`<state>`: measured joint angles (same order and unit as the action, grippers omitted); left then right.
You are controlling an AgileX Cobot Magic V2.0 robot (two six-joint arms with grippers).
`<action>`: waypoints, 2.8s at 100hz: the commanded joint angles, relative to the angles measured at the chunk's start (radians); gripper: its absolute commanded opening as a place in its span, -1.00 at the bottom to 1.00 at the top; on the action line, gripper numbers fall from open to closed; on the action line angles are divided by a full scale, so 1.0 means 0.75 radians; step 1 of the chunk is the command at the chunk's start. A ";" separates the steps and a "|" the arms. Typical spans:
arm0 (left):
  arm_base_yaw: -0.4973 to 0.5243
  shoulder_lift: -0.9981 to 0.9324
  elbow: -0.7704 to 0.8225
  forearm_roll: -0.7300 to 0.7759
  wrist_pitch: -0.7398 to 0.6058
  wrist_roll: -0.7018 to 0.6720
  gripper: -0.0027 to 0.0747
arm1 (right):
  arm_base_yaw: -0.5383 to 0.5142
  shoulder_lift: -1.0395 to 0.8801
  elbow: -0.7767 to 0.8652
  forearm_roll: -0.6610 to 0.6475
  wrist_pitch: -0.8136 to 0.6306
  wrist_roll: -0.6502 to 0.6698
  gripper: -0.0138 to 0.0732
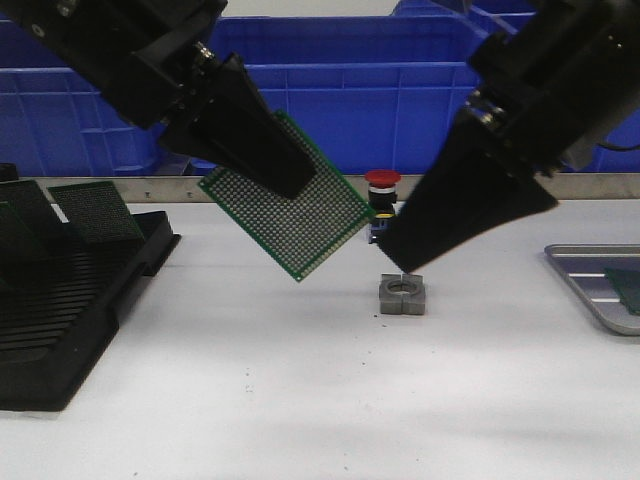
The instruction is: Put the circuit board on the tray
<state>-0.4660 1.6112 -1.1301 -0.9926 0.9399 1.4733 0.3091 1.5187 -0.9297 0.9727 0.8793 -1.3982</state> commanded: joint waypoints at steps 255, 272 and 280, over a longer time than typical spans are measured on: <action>-0.013 -0.050 -0.033 -0.149 -0.013 -0.007 0.65 | -0.783 0.085 -0.038 -0.012 -0.363 0.544 0.03; -0.013 -0.050 -0.033 -0.149 0.001 -0.007 0.65 | -0.783 0.085 -0.054 -0.014 -0.341 0.544 0.62; -0.013 -0.050 -0.033 -0.149 0.001 -0.007 0.64 | -0.783 0.076 -0.070 -0.014 -0.315 0.544 0.62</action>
<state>-0.4660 1.6112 -1.1301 -1.0433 0.9269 1.4751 -0.2720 1.6174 -0.9399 0.9288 0.6189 -0.9885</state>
